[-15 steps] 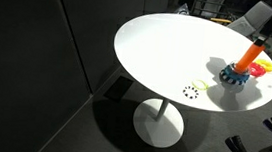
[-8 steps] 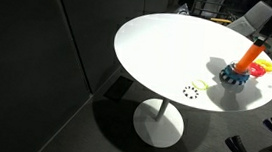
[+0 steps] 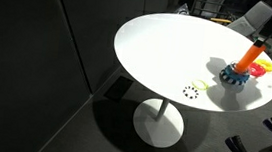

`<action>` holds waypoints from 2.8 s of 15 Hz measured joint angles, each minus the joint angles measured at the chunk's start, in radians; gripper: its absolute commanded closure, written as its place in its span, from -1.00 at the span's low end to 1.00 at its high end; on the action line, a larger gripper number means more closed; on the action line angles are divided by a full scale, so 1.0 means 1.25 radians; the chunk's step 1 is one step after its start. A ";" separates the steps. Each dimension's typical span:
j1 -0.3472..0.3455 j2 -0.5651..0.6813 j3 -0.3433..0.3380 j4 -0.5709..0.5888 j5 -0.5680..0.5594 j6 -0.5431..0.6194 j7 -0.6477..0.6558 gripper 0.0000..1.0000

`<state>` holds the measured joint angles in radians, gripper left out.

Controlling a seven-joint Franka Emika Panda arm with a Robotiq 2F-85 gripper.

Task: Place the dark green ring on the stack

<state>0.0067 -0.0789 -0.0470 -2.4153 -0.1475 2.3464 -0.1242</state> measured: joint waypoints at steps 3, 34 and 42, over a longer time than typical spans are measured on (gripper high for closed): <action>0.000 0.001 0.000 0.000 0.000 0.000 0.000 -1.00; 0.002 0.003 0.026 -0.014 0.000 0.000 0.000 -1.00; 0.003 0.001 0.034 -0.018 0.000 0.000 0.000 -1.00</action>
<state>0.0102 -0.0777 -0.0040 -2.4379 -0.1475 2.3464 -0.1242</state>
